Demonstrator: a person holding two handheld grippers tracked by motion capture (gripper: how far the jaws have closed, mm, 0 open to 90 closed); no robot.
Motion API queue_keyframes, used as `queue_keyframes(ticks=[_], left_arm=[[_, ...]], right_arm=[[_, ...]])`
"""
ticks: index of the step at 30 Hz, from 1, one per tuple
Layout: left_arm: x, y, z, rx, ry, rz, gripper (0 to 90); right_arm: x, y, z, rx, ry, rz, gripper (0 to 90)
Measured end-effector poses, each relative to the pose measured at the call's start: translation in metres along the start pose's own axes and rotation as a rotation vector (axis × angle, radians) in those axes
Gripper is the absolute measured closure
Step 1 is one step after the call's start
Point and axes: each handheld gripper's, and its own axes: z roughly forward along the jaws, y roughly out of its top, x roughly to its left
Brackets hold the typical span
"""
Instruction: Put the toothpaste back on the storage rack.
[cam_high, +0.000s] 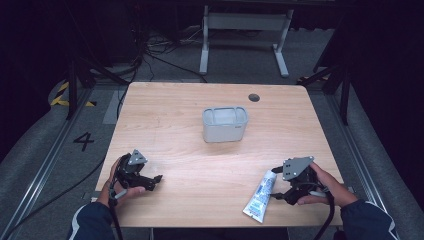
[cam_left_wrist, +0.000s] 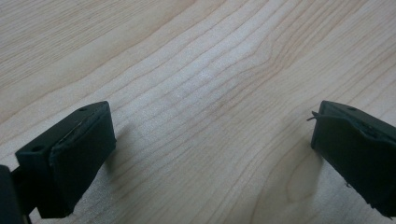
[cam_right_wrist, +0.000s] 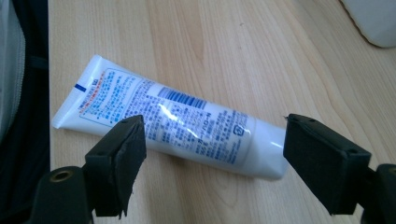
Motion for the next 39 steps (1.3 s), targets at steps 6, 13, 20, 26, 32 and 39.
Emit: queue_keyframes(ticks=[6,13,20,26,32,39], left_arm=[[0.000,0.000,0.000,0.000,0.001,-0.002,0.2],[0.000,0.000,0.000,-0.003,0.004,0.006,0.2],[0.000,0.000,0.000,-0.002,0.001,0.002,0.2],[0.000,0.000,0.000,0.000,0.000,0.001,0.2],[0.000,0.000,0.000,0.000,-0.001,0.000,0.2],[0.000,0.000,0.000,-0.001,-0.002,0.001,0.2]], right_arm=[[0.002,0.012,0.015,0.028,0.061,-0.059,22.6],[0.002,0.015,0.026,0.071,0.088,-0.088,19.4],[0.003,0.017,0.022,0.142,0.092,-0.139,19.5],[0.006,0.022,0.030,0.215,0.106,-0.185,18.9],[0.013,0.029,0.046,0.297,0.137,-0.229,22.2],[0.013,0.034,0.054,0.287,0.176,-0.244,26.5]])
